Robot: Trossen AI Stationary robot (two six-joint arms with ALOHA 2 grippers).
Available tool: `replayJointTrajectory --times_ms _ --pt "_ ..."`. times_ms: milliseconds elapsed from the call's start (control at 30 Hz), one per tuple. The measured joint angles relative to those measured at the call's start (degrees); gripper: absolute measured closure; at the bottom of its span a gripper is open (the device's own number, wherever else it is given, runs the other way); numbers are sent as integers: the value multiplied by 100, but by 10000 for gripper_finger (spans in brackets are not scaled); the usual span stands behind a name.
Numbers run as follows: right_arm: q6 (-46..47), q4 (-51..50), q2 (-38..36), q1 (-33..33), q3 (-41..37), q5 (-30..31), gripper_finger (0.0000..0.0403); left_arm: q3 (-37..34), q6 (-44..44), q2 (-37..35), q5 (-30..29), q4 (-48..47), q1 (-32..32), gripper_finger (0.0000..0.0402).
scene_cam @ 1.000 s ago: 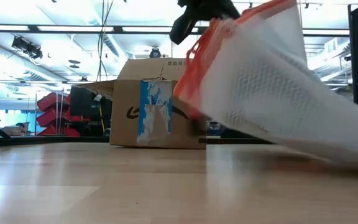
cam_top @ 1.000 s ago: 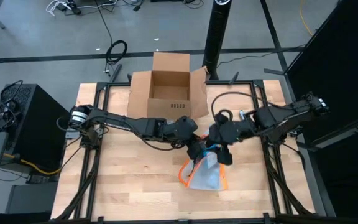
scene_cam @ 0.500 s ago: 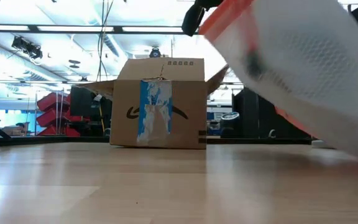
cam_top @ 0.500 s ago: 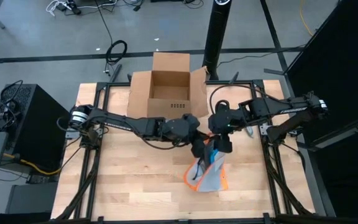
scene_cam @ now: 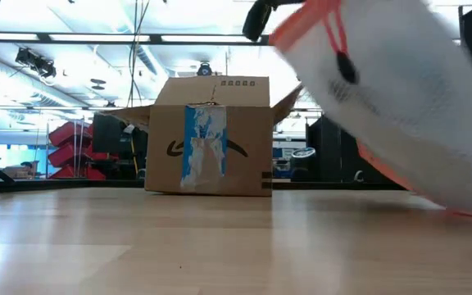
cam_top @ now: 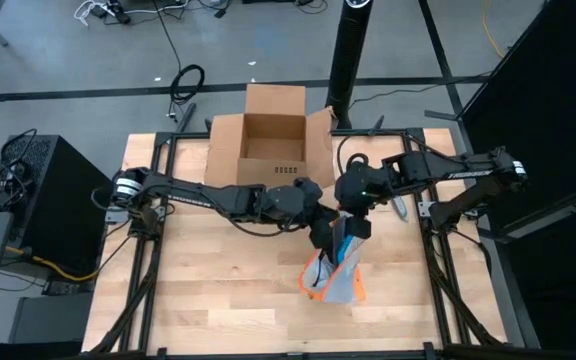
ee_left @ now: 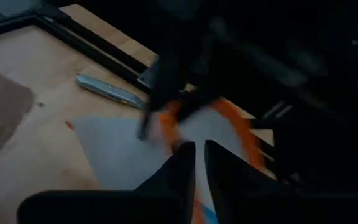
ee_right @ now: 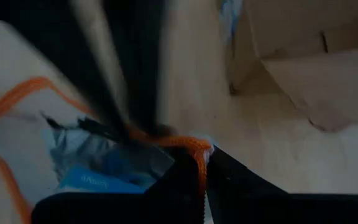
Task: Unpack boxes
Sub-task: Close the transparent zip bag
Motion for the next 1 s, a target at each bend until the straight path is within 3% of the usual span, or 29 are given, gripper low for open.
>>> replayJointTrajectory --times_ms 300,500,733,1000 --pt "71 -237 11 -89 -18 151 403 25 209 -374 154 -736 -208 292" --pt "53 -232 11 -79 -20 135 403 20 257 -589 75 -2240 -997 283" --pt "51 -224 5 -79 -18 91 403 18 477 -70 -33 -2208 -1788 302" --pt "137 -221 3 -40 -18 -61 403 9 1305 383 -396 -2089 -1852 288"
